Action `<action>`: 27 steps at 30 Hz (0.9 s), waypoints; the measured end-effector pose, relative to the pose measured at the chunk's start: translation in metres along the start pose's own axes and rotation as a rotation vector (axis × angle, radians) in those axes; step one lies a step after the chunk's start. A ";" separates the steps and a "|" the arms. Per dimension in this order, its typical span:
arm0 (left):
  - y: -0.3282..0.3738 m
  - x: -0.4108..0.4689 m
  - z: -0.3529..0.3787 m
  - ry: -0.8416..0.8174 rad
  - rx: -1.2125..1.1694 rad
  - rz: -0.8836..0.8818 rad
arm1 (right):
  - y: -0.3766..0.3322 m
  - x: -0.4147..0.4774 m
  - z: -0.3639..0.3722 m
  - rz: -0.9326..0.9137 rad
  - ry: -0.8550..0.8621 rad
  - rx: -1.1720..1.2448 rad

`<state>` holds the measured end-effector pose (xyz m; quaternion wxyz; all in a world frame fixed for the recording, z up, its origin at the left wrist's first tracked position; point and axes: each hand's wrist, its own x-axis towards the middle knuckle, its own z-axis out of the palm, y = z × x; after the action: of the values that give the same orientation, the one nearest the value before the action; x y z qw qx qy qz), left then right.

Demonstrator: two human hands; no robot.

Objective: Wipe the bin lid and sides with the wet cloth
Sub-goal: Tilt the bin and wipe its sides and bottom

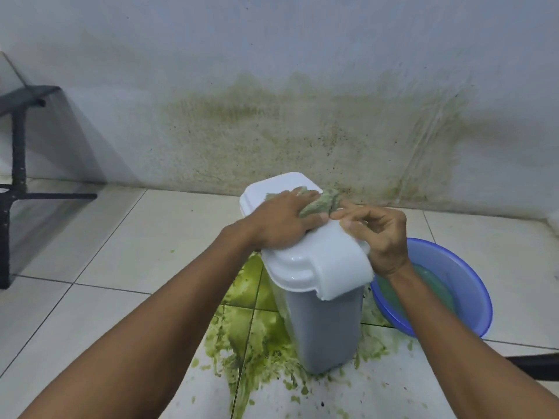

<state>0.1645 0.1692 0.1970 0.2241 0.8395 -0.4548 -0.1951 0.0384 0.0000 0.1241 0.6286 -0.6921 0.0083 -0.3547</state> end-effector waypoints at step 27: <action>-0.018 0.033 0.045 0.141 0.372 -0.174 | -0.024 -0.018 -0.045 0.137 -0.711 -1.471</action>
<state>0.1694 0.1410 0.1457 0.0790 0.9140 -0.3921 -0.0674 -0.0087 -0.0257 0.1347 -0.0006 -0.9965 0.0813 0.0214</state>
